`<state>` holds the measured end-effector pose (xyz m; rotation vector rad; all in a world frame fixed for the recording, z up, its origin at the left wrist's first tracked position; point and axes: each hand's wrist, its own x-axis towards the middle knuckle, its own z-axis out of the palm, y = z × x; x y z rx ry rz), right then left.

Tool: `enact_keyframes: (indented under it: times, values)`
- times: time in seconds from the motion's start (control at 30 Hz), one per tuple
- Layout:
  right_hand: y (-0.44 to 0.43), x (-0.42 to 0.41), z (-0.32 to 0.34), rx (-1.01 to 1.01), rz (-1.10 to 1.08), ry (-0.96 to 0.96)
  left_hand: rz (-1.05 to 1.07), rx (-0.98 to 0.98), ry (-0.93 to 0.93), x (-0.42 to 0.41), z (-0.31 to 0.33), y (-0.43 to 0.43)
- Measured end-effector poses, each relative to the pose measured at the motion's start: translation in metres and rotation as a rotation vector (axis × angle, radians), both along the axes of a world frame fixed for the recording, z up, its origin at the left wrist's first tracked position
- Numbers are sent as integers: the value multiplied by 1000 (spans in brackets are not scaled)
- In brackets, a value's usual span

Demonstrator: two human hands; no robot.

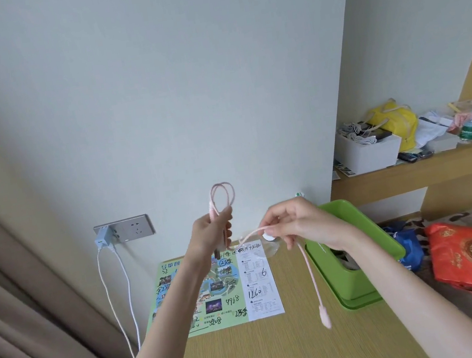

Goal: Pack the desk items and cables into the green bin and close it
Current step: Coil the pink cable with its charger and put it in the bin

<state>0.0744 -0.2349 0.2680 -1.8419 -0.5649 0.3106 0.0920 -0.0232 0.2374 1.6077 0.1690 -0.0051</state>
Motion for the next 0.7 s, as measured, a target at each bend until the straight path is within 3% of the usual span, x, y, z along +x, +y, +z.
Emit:
enact_keyframes:
  times: [0.2, 0.37, 0.5, 0.57, 0.7]
  values:
    - [9, 7, 19, 52, -171, -201, -388, 215, 5, -14, 2, -10]
    - [13, 18, 16, 0, -330, -277, -604, 110, 59, -21, 5, -22]
    - [5, 27, 3, 5, -492, -336, -551, -64, 73, -20, 11, -25]
    - [-4, 31, -3, 83, -510, -268, -532, -174, 90, -19, 15, -22]
    - [-22, 32, -22, 426, -354, 80, -519, -487, 56, -17, 22, -12]
